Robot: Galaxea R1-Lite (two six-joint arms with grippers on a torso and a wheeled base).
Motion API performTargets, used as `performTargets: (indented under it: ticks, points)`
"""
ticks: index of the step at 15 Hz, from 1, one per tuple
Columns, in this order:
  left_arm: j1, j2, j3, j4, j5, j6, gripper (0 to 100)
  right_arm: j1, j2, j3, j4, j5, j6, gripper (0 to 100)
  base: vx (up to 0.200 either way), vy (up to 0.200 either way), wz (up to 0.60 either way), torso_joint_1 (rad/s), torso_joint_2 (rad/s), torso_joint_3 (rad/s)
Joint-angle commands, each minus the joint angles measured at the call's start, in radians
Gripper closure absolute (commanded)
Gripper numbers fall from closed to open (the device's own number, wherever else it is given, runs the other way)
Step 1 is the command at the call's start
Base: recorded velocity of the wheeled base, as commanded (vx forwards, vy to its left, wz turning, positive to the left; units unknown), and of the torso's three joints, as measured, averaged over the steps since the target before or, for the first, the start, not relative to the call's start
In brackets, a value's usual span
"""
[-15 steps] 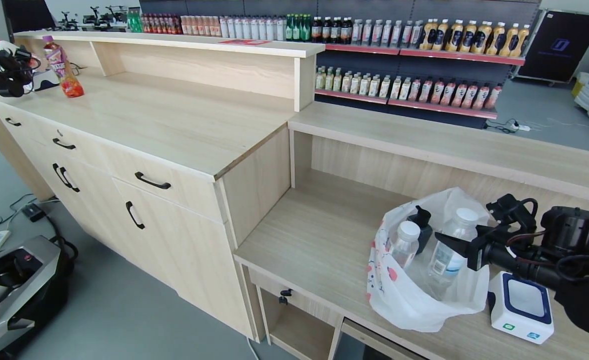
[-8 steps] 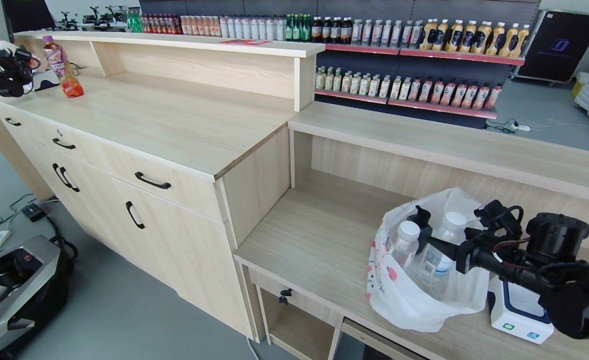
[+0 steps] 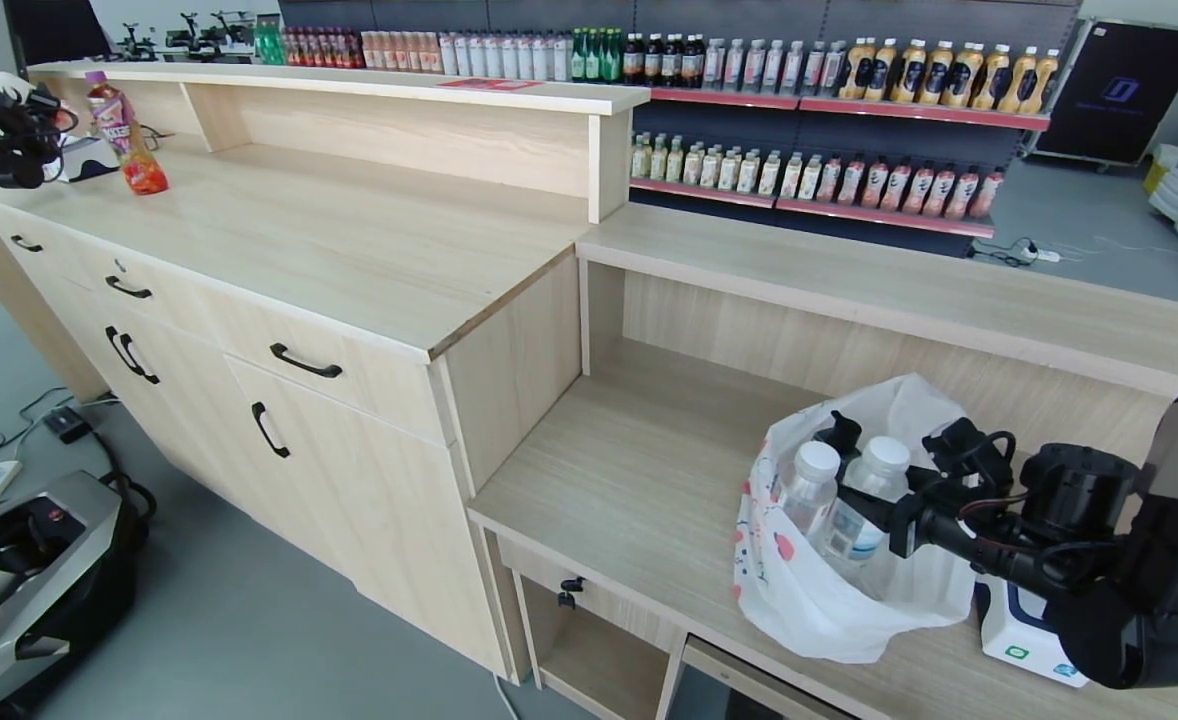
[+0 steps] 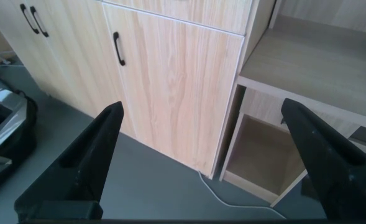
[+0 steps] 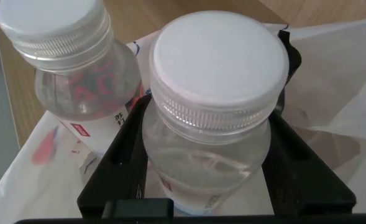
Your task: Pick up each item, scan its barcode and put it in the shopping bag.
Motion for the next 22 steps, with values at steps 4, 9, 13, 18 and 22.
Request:
performTargets:
  ticks: [4, 9, 13, 18, 22]
  points:
    - [0.000, 0.000, 0.000, -0.001, 0.001, 0.000, 0, 0.000, 0.043, 0.002, -0.003, 0.000, 0.000, 100, 0.000, 0.000, 0.00, 0.000, 0.00, 0.000]
    - [0.000, 0.000, 0.000, -0.001, 0.001, 0.000, 0, -0.002, 0.023, 0.008, -0.003, -0.001, -0.008, 0, 0.000, 0.000, 0.00, 0.000, 0.00, 0.000]
    - [0.000, 0.000, 0.000, -0.001, 0.001, 0.000, 0, -0.002, -0.040, 0.009, 0.008, -0.001, 0.002, 0, 0.000, 0.000, 0.00, 0.000, 0.00, 0.000]
    - [0.000, 0.000, 0.000, -0.001, 0.001, 0.000, 0, -0.018, -0.301, 0.015, 0.269, -0.001, -0.001, 0, 0.000, 0.000, 0.00, 0.000, 0.00, 0.000]
    - [0.000, 0.000, 0.000, -0.001, 0.001, 0.000, 0, -0.066, -0.617, 0.025, 0.510, 0.000, -0.008, 0, 0.000, 0.000, 0.00, 0.000, 0.00, 0.000]
